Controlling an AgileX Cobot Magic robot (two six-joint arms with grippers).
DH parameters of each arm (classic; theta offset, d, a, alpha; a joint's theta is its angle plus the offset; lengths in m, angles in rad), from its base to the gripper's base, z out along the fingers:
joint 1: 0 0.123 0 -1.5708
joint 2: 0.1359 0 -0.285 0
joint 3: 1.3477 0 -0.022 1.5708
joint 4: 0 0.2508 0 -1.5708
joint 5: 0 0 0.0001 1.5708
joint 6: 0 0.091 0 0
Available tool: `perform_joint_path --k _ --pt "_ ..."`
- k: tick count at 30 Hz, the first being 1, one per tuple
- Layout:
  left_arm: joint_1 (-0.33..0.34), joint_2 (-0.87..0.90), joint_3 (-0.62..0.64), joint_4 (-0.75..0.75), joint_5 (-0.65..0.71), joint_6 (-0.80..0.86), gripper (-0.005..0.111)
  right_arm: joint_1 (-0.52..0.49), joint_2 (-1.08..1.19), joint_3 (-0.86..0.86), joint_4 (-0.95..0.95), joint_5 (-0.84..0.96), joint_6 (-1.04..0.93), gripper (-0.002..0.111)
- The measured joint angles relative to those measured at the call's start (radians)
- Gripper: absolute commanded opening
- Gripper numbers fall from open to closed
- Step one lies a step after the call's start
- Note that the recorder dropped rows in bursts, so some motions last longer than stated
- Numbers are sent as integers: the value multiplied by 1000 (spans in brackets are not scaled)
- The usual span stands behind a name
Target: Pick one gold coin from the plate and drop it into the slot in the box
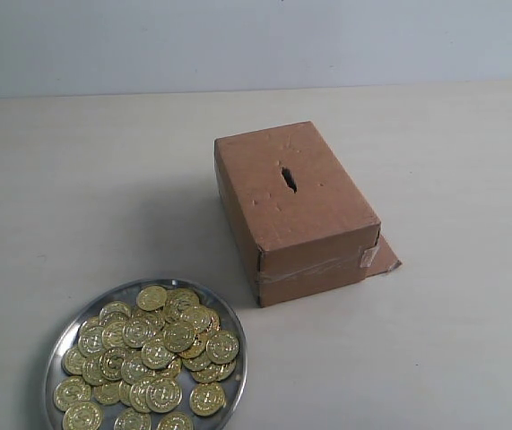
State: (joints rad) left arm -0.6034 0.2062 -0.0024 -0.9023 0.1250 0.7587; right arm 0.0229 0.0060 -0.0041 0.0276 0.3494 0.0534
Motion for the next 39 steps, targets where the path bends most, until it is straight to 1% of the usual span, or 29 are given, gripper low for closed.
perform_joint_path --k 5,29,30,31,32,33,35,36,37,39 --pt "0 0 0 0 0 0 0 0 0 0 0 0 -39 0" --pt "0 0 0 0 2 0 0 0 0 0 0 0 -44 0" --pt "21 -13 0 2 4 17 0 0 0 0 0 0 -44 0" --pt "78 -34 0 2 8 34 0 0 0 0 0 0 -44 0" --pt "120 -54 0 4 13 42 0 0 0 0 0 0 -44 0" --pt "197 -87 0 4 20 46 0 0 0 0 0 0 -44 0" --pt "306 -142 0 4 38 50 0 0 0 0 0 0 -44 0" --pt "346 -163 0 4 47 51 0 0 0 0 0 0 -44 0" --pt "401 -186 0 4 57 53 0 0 0 0 0 0 -44 0" --pt "455 -199 0 4 67 53 0 0 0 0 0 0 -44 0"
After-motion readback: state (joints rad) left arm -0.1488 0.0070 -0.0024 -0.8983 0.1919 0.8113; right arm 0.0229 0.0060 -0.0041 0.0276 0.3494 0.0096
